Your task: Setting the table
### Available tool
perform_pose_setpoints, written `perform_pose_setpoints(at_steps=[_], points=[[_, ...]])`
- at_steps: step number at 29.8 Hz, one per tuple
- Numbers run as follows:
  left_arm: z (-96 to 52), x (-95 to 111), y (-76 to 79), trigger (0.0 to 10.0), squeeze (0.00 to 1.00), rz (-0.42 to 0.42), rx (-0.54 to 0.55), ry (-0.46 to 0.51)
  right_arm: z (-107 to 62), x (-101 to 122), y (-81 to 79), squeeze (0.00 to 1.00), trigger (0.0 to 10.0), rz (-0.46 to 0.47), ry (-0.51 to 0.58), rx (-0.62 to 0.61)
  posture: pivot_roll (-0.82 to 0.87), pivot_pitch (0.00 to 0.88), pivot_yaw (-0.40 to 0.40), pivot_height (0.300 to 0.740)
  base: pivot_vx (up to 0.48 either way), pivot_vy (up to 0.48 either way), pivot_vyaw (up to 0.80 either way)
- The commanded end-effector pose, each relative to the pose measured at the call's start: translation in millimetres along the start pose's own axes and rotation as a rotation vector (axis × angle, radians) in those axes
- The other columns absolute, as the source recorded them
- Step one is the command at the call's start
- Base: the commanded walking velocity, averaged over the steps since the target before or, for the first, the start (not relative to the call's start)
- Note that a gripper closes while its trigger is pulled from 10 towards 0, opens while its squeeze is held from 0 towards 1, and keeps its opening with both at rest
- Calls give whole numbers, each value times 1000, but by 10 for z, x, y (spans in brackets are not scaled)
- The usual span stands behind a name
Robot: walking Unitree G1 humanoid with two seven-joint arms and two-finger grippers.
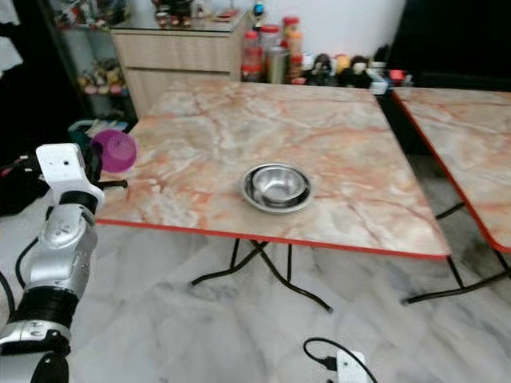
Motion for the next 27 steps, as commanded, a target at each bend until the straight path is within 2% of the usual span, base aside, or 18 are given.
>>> perform_pose_setpoints(at_steps=[1,12,27], points=[[43,97,175,10000,0,-17,-47,28,-18,-40,156,0,10000,14,-5,-34,53,0,1,728,409,0,0],[46,113,187,10000,0,-17,-57,30,-18,-37,142,0,10000,25,1,-22,58,0,0,728,409,0,0],[41,83,241,10000,0,-35,-80,6,-29,-66,202,0,10000,35,-4,-30,53,0,2,728,405,0,0]])
Point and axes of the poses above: a point about 5 cm out from each wrist's last joint towards the gripper, its own z axis pointing out of the wrist towards the gripper, its own x axis along the axis of the wrist's last joint, y = z × x, the point moved 5 cm from there along z, pointing out of the wrist towards the gripper, and after that the axes turned 4 degrees about -z, right-handed, at the moved point
